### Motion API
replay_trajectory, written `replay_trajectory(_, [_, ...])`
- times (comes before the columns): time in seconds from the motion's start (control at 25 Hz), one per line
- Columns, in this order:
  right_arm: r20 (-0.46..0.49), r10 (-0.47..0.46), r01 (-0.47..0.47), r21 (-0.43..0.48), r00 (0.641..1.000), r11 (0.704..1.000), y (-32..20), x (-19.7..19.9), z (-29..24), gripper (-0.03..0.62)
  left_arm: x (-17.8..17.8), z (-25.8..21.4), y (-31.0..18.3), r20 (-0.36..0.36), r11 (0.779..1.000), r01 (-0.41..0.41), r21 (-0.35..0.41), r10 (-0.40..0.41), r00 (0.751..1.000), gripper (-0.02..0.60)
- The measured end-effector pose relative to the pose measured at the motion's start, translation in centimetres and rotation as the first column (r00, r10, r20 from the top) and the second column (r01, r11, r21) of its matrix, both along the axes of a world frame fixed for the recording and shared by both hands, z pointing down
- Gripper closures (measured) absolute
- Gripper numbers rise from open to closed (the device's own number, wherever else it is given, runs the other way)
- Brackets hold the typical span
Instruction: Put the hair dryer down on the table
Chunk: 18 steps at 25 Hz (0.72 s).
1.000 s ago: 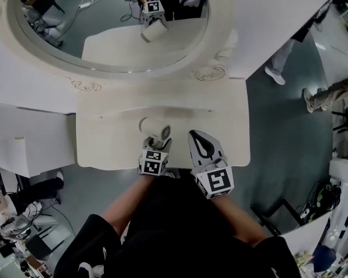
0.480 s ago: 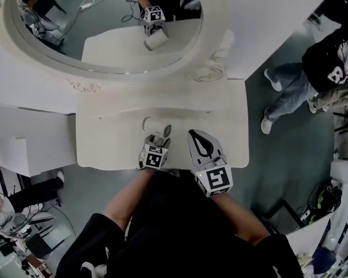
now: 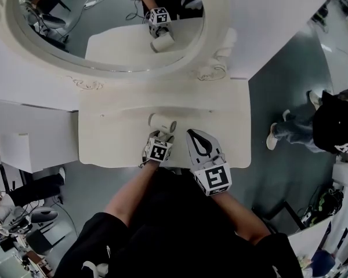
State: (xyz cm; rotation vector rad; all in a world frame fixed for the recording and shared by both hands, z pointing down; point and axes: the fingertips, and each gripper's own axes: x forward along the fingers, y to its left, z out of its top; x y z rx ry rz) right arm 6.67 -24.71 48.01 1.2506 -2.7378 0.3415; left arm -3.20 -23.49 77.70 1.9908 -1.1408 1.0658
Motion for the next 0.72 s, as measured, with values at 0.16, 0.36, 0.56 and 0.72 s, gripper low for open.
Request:
replay_trajectory(0.16, [0.005,0.014,-0.014,-0.001,1.000,1.000,-0.2,0.8,0.3,0.574,0.3,0.4,0.0,0.015,0.999,-0.017,-0.028,0.017,1.000,0.334])
replay_trajectory(0.36, [0.018,0.043,-0.042,-0.019,0.999,0.999,-1.0,2.1,0.7,0.574,0.3,0.5,-0.2,0.001,0.999,-0.007,-0.040,0.007,1.000,0.334])
replay_trajectory(0.56, [0.016,0.034,-0.034,-0.017,0.999,0.999,-1.4,2.2,0.5,0.574,0.5,0.4,-0.3,-0.006,0.999,-0.034,-0.041,0.034,0.999,0.330])
replay_trajectory(0.72, [0.023,0.009,-0.008,-0.011,1.000,1.000,-1.1,1.6,0.4,0.574,0.7,0.6,0.2,0.021,0.996,-0.076,-0.046,0.077,0.997,0.326])
